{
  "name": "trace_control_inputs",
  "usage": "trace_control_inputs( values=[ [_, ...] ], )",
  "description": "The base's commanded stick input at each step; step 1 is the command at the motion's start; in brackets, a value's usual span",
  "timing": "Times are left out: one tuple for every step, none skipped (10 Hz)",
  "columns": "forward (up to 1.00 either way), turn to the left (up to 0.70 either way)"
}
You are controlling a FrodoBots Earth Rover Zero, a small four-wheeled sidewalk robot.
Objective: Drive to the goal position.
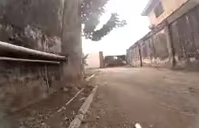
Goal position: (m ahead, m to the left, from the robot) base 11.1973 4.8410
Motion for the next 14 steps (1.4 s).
trace_control_inputs(
  values=[
    [1.00, 0.00],
    [1.00, -0.04],
    [1.00, -0.21],
    [1.00, -0.27],
    [1.00, -0.27],
    [1.00, -0.27],
    [1.00, -0.27],
    [1.00, -0.27],
    [1.00, -0.27],
    [1.00, -0.27],
    [1.00, -0.27],
    [1.00, -0.27],
    [1.00, -0.27],
    [1.00, -0.27]
  ],
)
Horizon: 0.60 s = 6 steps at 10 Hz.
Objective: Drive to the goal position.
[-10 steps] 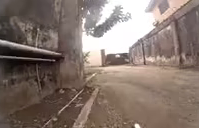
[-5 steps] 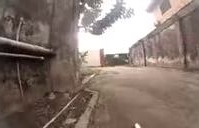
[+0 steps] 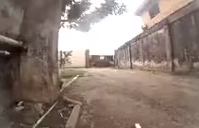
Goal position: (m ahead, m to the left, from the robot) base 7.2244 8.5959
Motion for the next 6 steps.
trace_control_inputs(
  values=[
    [1.00, -0.27],
    [1.00, -0.22],
    [1.00, -0.09],
    [1.00, 0.00],
    [1.00, 0.00],
    [1.00, 0.00]
  ],
)
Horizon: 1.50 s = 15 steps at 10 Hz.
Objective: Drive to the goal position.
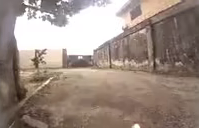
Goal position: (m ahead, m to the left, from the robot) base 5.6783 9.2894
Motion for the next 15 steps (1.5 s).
trace_control_inputs(
  values=[
    [1.00, 0.00],
    [1.00, 0.00],
    [1.00, 0.00],
    [1.00, 0.00],
    [1.00, 0.00],
    [1.00, 0.00],
    [1.00, 0.00],
    [1.00, 0.00],
    [1.00, 0.00],
    [1.00, 0.00],
    [1.00, 0.00],
    [1.00, 0.00],
    [1.00, 0.00],
    [1.00, 0.00],
    [1.00, 0.00]
  ],
)
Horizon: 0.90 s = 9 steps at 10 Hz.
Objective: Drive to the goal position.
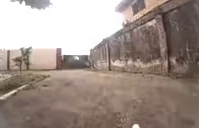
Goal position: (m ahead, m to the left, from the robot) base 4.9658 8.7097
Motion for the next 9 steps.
trace_control_inputs(
  values=[
    [1.00, 0.08],
    [1.00, 0.22],
    [1.00, 0.27],
    [1.00, 0.27],
    [1.00, 0.27],
    [1.00, 0.27],
    [1.00, 0.00],
    [1.00, 0.00],
    [1.00, 0.00]
  ],
)
